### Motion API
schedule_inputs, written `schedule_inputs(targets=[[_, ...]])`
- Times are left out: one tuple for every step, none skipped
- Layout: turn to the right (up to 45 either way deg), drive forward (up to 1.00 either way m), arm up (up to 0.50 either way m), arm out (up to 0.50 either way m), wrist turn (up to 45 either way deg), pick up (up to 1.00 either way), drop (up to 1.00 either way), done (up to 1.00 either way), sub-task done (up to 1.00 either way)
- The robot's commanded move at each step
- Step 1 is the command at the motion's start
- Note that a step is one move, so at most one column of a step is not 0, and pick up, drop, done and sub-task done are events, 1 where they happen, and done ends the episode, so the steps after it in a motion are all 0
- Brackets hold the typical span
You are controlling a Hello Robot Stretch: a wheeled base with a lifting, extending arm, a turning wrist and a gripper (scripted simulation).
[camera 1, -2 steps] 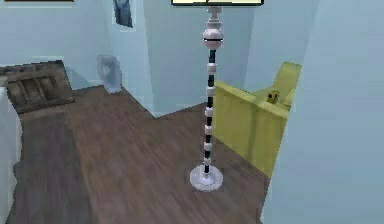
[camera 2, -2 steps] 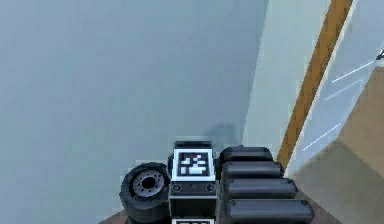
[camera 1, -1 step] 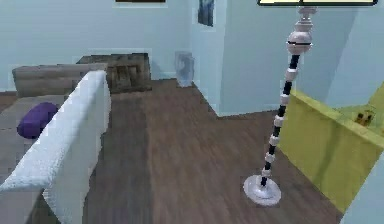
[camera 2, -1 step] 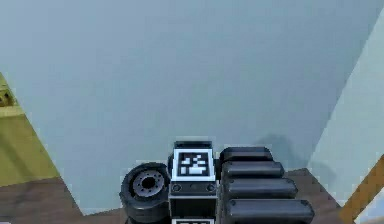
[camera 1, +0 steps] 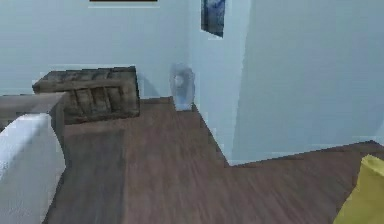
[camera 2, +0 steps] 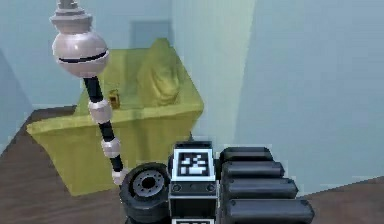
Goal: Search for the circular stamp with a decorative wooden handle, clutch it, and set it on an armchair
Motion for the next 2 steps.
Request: schedule_inputs(targets=[[-6.0,0.0,0.0,0.0,0.0,0.0,0.0,0.0,0.0],[0.0,0.45,0.0,0.0,0.0,0.0,0.0,0.0,0.0]])
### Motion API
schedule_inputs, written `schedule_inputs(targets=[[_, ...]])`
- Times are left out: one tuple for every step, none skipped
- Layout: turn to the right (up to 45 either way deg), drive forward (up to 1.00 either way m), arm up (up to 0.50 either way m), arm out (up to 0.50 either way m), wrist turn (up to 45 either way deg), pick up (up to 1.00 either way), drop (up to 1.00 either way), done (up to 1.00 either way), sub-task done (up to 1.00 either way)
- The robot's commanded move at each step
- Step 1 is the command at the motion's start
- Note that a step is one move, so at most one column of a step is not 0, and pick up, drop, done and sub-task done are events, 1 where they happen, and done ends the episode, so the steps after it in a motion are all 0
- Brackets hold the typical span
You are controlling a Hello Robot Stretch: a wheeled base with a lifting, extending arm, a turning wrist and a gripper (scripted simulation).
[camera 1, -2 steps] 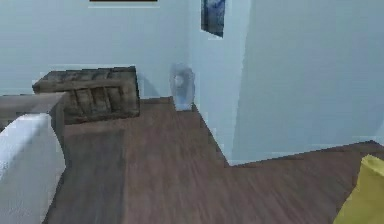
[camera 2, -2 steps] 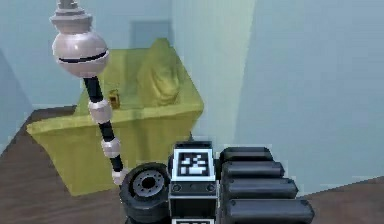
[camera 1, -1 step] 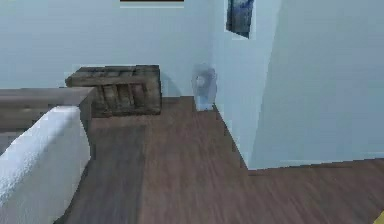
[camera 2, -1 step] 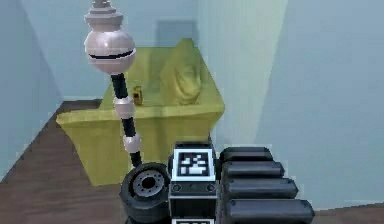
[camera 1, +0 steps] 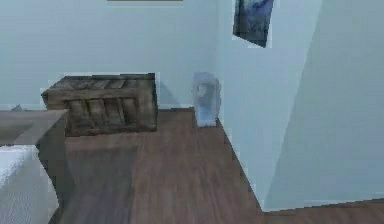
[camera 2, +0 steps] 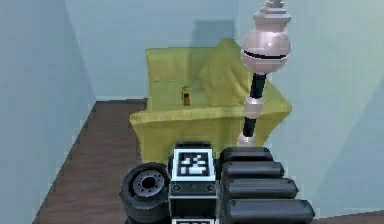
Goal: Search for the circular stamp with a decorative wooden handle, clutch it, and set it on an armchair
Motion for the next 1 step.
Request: schedule_inputs(targets=[[45.0,0.0,0.0,0.0,0.0,0.0,0.0,0.0,0.0]])
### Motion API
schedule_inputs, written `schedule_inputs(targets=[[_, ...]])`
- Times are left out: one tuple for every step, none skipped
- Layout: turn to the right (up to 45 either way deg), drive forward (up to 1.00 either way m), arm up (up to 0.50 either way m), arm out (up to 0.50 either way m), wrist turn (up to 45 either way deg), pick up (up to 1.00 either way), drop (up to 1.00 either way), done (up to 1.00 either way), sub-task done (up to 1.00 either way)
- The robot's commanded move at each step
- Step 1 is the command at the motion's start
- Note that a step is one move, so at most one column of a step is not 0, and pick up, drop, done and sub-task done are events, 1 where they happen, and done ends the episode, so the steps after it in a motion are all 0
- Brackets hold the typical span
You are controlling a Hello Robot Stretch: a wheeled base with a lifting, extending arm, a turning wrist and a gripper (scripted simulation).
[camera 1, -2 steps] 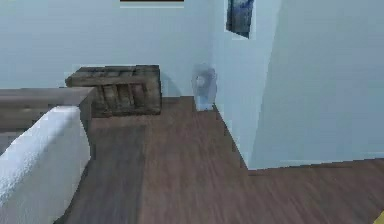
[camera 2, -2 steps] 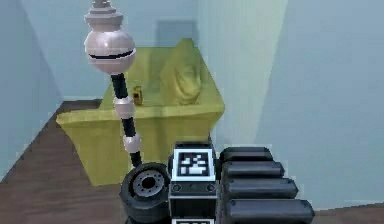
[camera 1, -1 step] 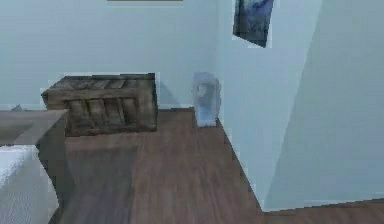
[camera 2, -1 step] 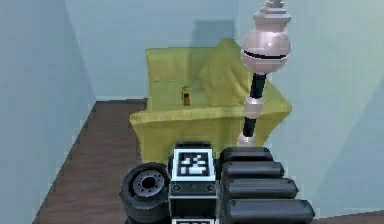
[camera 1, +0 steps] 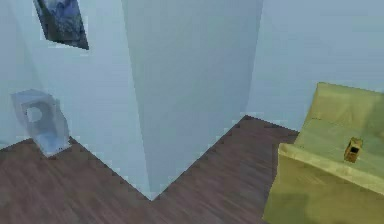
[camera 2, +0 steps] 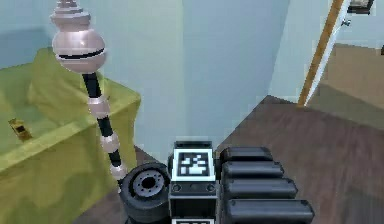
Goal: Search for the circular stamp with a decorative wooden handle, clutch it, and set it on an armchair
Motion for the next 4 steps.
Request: schedule_inputs(targets=[[24.0,0.0,0.0,0.0,0.0,0.0,0.0,0.0,0.0],[0.0,0.25,0.0,0.0,0.0,0.0,0.0,0.0,0.0],[-24.0,0.0,0.0,0.0,0.0,0.0,0.0,0.0,0.0],[0.0,0.95,0.0,0.0,0.0,0.0,0.0,0.0,0.0]])
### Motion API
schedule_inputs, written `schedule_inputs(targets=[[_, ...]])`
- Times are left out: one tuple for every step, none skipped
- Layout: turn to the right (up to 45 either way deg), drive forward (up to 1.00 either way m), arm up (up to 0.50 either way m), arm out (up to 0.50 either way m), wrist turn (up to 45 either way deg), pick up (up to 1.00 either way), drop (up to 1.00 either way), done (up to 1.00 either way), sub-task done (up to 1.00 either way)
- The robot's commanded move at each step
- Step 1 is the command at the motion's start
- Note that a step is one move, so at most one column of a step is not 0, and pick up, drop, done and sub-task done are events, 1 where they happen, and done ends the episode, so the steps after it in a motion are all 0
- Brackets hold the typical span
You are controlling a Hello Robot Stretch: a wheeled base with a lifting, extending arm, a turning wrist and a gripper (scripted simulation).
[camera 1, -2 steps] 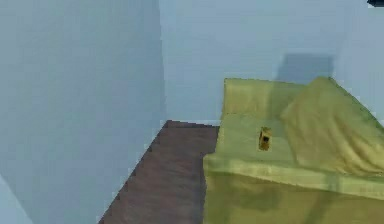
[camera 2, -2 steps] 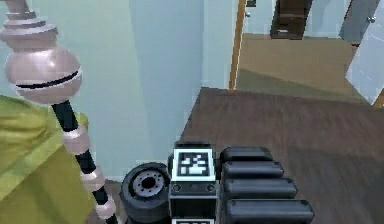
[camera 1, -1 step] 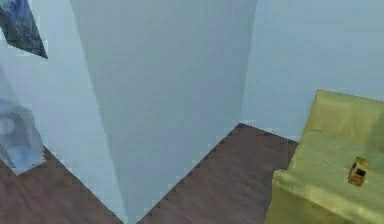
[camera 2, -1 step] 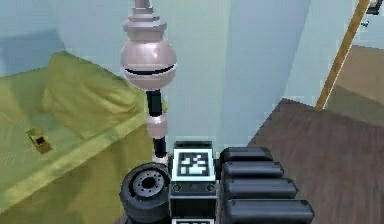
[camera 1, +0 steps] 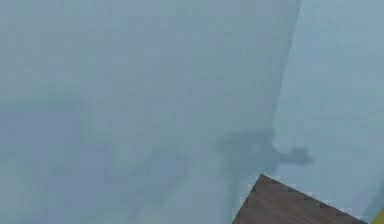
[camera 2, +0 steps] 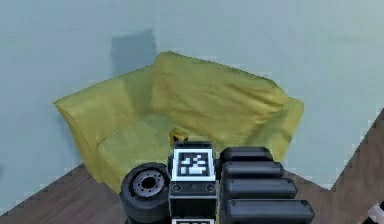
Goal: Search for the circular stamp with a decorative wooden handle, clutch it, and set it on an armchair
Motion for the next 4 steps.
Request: schedule_inputs(targets=[[45.0,0.0,0.0,0.0,0.0,0.0,0.0,0.0,0.0],[3.0,0.0,0.0,0.0,0.0,0.0,0.0,0.0,0.0],[0.0,0.8,0.0,0.0,0.0,0.0,0.0,0.0,0.0],[-15.0,0.0,0.0,0.0,0.0,0.0,0.0,0.0,0.0]])
